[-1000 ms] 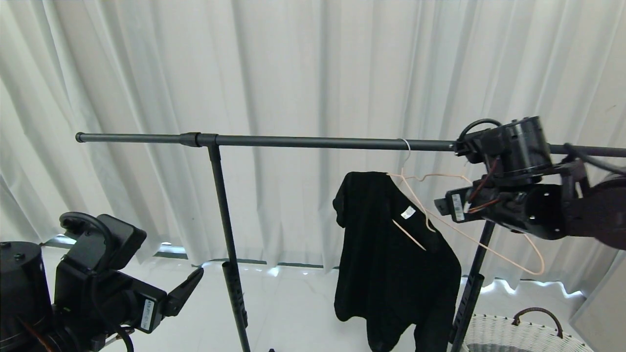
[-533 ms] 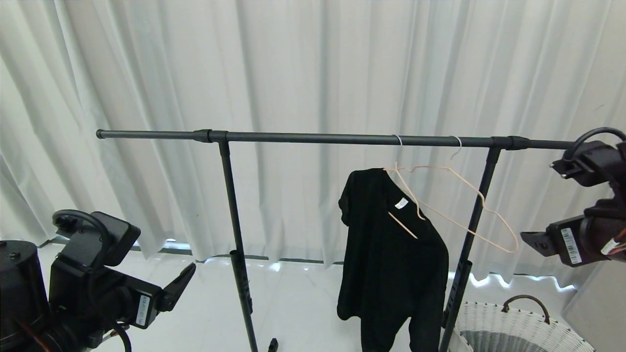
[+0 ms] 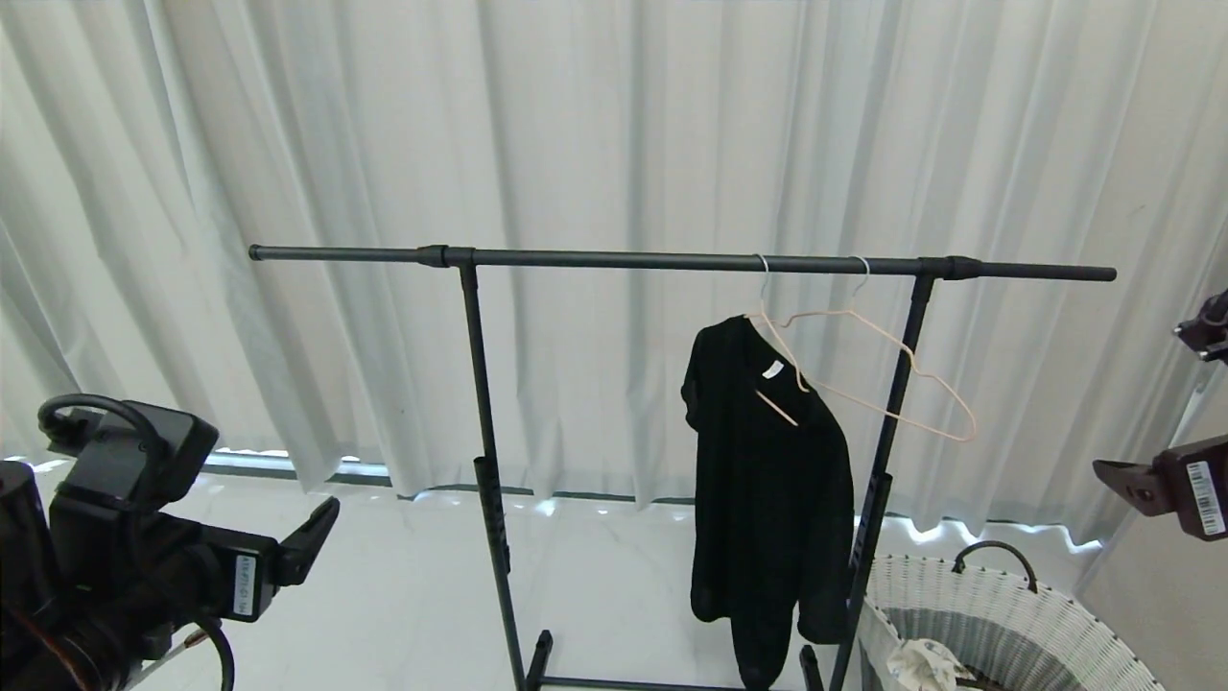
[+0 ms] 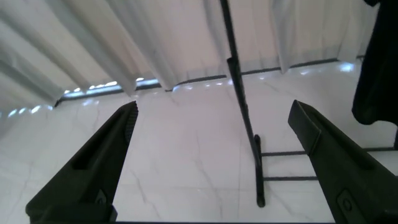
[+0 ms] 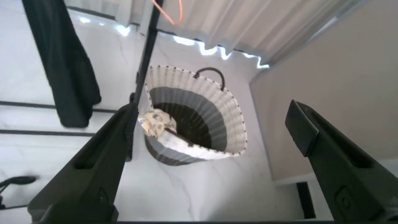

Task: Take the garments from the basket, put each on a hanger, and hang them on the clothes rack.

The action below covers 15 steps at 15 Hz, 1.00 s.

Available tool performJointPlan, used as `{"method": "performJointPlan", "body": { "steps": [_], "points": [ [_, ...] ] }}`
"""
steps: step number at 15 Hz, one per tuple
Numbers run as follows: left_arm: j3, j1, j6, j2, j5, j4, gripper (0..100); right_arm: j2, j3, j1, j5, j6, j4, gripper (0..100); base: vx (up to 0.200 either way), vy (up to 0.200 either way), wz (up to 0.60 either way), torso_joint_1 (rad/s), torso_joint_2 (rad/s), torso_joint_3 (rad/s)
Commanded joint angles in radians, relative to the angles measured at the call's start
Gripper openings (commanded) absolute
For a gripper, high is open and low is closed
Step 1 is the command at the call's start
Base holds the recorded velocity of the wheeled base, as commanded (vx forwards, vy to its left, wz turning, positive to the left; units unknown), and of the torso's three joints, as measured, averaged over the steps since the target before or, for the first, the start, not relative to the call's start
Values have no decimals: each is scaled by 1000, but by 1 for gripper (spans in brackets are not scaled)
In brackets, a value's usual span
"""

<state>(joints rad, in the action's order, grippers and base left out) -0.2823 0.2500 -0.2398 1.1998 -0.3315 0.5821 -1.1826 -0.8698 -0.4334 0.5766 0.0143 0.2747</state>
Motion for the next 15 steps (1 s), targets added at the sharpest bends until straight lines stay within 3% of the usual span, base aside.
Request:
{"method": "performJointPlan", "body": {
  "steps": [1, 4, 15],
  "points": [
    [-6, -34, 8, 7, 3, 1, 100, 17, 12, 4, 2, 4, 0, 100, 0, 0, 0, 0, 0, 0],
    [6, 25, 45, 18, 9, 1, 100, 38, 55, 2, 2, 12, -2, 100, 0, 0, 0, -123, 299, 154],
    [49, 29, 53, 12, 9, -1, 100, 40, 66, 4, 2, 12, -15, 100, 0, 0, 0, -215, 497, 277]
  ]
}}
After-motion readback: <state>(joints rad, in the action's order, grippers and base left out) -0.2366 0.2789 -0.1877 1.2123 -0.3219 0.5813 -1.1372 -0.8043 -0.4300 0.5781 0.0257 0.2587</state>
